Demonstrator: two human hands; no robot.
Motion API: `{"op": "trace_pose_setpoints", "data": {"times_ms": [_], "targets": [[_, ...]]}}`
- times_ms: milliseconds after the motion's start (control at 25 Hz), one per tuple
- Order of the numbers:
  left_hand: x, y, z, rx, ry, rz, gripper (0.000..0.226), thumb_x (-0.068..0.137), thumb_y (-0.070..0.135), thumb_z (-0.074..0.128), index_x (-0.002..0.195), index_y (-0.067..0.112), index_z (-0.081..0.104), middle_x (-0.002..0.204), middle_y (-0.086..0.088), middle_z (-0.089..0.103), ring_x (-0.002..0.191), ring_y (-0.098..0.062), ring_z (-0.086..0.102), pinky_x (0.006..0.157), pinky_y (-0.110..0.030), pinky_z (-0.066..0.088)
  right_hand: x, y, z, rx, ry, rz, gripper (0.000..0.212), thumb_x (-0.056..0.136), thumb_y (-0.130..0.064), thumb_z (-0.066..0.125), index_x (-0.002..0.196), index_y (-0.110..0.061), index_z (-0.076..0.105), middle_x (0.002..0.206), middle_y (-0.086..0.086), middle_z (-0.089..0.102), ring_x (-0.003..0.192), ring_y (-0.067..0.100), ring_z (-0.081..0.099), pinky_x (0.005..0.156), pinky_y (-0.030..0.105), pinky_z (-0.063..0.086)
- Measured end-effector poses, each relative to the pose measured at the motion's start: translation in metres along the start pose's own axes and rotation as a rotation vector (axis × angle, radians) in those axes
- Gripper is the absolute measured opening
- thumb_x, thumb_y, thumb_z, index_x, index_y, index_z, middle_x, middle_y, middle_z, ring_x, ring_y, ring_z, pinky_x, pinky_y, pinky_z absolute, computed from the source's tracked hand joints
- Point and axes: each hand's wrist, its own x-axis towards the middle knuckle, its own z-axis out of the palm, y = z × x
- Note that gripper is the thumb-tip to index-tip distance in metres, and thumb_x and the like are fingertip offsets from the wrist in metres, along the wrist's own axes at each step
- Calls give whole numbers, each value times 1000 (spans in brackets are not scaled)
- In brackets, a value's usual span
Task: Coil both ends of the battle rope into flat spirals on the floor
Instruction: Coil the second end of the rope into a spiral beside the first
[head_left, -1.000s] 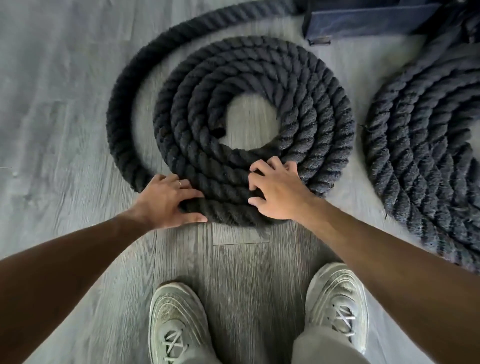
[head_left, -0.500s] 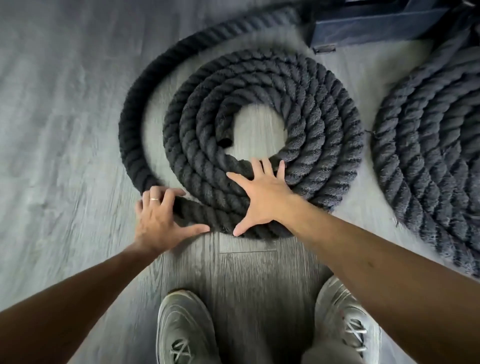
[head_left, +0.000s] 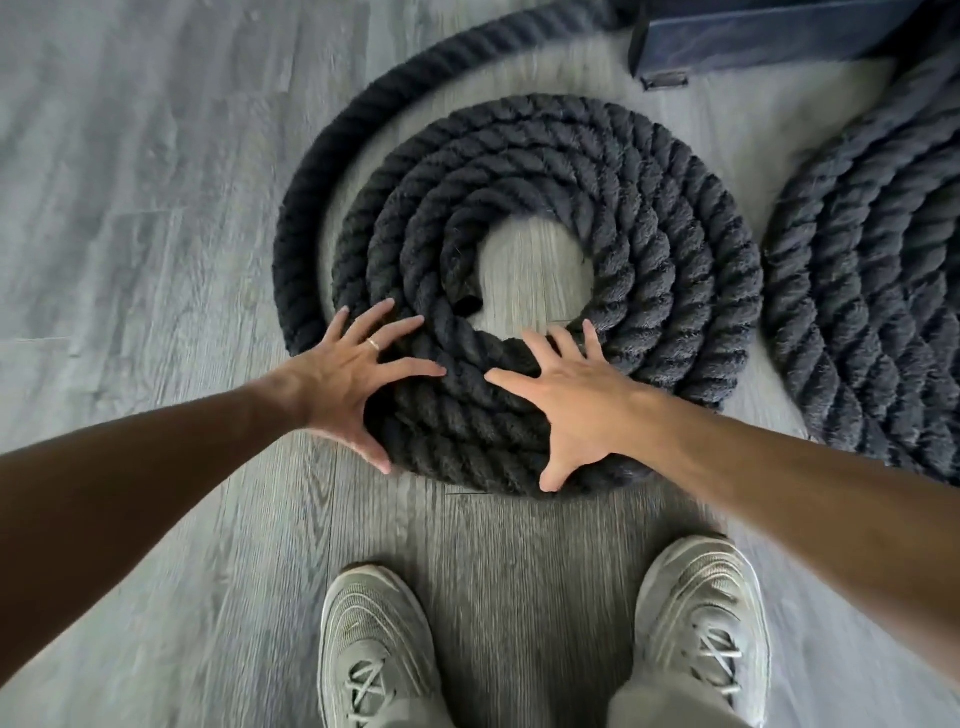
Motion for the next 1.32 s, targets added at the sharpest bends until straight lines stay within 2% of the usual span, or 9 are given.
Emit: {"op": "trace_pose_setpoints", "data": {"times_ms": [160,280,400,720,960,1080,1160,1240,1320], "targets": [[0,16,4,7,57,-58,128,38,110,38,150,56,6,165,-3,9,151,-35,-10,116,-67,5,-1,4,-7,-25,-48,6,149,43,-72,87,160,-33,3,162,19,-4,150,43,-8,118,70,-2],[1,21,2,34,93,-81,131,37,112,33,150,47,18,162,-3,23,151,-36,1,114,-68,18,1,-22,3,102,-27,17,160,37,-80,84,160,-21,1,164,16,-25,149,44,-23,116,71,-7],[1,29,2,-5,91,-132,133,36,112,31,148,42,23,161,-4,26,151,-36,2,112,-71,22,1,-33,22,115,71,15,160,41,-68,90,157,-37,-15,158,15,-39,144,46,-33,115,72,-9],[9,78,0,-103,131,-278,132,39,113,24,147,37,26,158,-7,32,149,-41,7,102,-74,32,-7,23,20,48,73,-111,152,40,-54,90,153,-51,-11,161,3,-35,147,30,-33,116,62,-16],[28,118,-6,-213,121,-418,132,40,113,19,148,37,19,163,-9,25,150,-41,-3,104,-73,24,-10,66,0,-30,-18,-148,151,40,-51,92,150,-57,-11,161,-4,-37,148,25,-33,120,61,-9],[28,122,-3,-197,165,-411,129,42,111,17,147,37,25,162,-9,28,150,-42,2,105,-73,22,-12,54,-1,-27,22,-133,145,43,-72,86,153,-52,-7,164,4,-30,149,31,-31,119,65,-10],[25,106,-2,-143,202,-335,126,44,111,22,148,39,28,161,-7,31,150,-41,7,106,-73,20,-12,26,11,0,92,-115,142,47,-84,78,154,-50,-10,163,9,-32,148,37,-31,116,69,-11],[21,75,-6,-77,162,-229,127,44,111,28,152,44,19,164,-7,21,151,-40,1,110,-77,9,-9,-4,25,37,129,-54,138,55,-76,81,155,-47,-10,161,11,-37,146,42,-33,114,73,-9],[18,36,-14,-69,69,-194,130,39,112,30,152,53,1,167,-3,2,150,-38,-13,109,-77,-2,-5,-15,35,54,158,15,128,65,-58,84,157,-45,-5,160,10,-39,144,42,-36,114,75,-7]]}}
